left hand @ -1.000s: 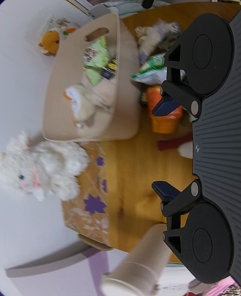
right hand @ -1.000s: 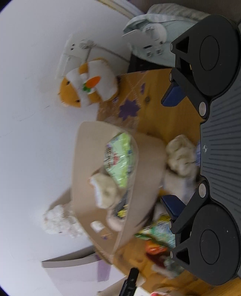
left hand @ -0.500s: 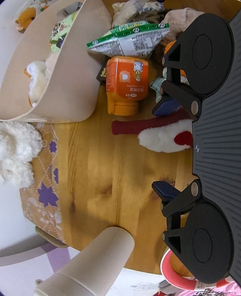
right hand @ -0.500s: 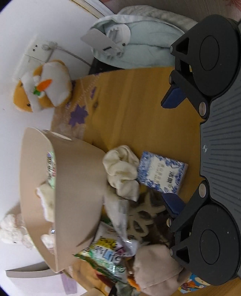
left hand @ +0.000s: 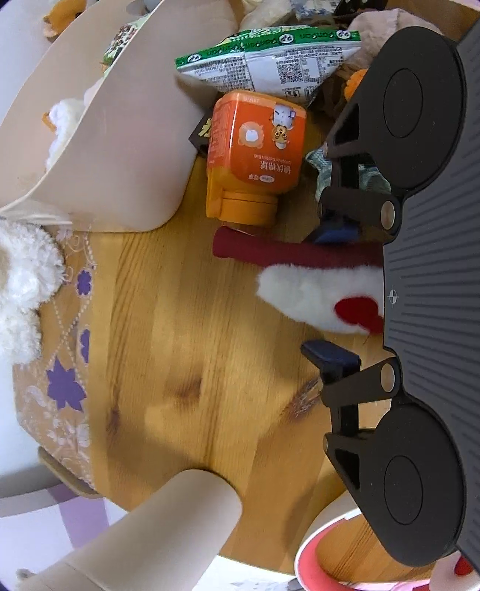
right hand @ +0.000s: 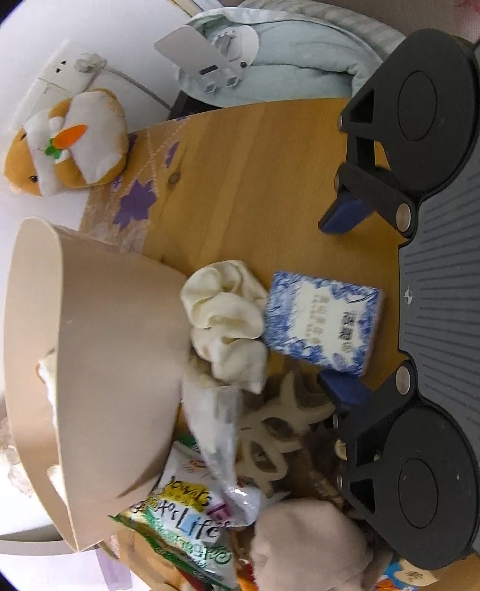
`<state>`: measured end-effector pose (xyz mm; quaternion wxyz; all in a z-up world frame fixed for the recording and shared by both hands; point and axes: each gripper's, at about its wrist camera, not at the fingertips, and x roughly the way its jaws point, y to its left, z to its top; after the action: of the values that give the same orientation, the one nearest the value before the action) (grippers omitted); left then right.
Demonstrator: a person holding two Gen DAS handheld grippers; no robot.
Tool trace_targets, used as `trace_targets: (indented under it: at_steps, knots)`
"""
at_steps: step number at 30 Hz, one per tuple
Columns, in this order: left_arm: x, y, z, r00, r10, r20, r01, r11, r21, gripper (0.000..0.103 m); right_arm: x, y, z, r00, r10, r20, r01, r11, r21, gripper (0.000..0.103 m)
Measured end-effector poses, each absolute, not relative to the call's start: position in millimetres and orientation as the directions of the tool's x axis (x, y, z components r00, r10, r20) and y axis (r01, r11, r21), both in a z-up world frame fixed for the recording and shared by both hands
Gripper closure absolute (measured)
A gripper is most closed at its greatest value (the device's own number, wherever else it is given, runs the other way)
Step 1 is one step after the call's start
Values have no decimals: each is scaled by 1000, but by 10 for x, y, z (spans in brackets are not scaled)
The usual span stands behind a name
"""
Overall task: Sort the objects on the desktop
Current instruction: 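Grasp red-white plush with left gripper while right grasps blue-white card box, then lift both items over basket and release them inside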
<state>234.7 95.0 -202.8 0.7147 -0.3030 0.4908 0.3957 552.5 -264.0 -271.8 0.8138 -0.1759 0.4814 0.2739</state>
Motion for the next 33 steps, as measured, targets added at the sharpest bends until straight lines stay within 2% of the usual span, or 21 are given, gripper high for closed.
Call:
trace_targets:
  at_steps: [2,4,6,20,33]
  knots:
    - [2359,938,-2020,211,277,-938,-853,521,-38,63,5525,-2606,-2703,387,285,-877,-621,783,-19,35]
    - [2362,929,-2016,217,277,-936,-845,533,-38,64,5512,-2575,-2685,378,300,-876,-634,773,-8,53]
    - [2355,916,-2012,220,277,-935,-844,536,-40,64,5493,-2545,-2673,378,295,-878,-642,766,-18,59]
    - [2227,802,-1712,265,308,-914,-807,589,-36,66,5364,-2765,-2447,357,315,-879,-629,777,23,59]
    - [2260,792,-1100,375,390,-841,-763,645,-41,66,5487,-2909,-1758,486,365,-794,-677,732,-78,59]
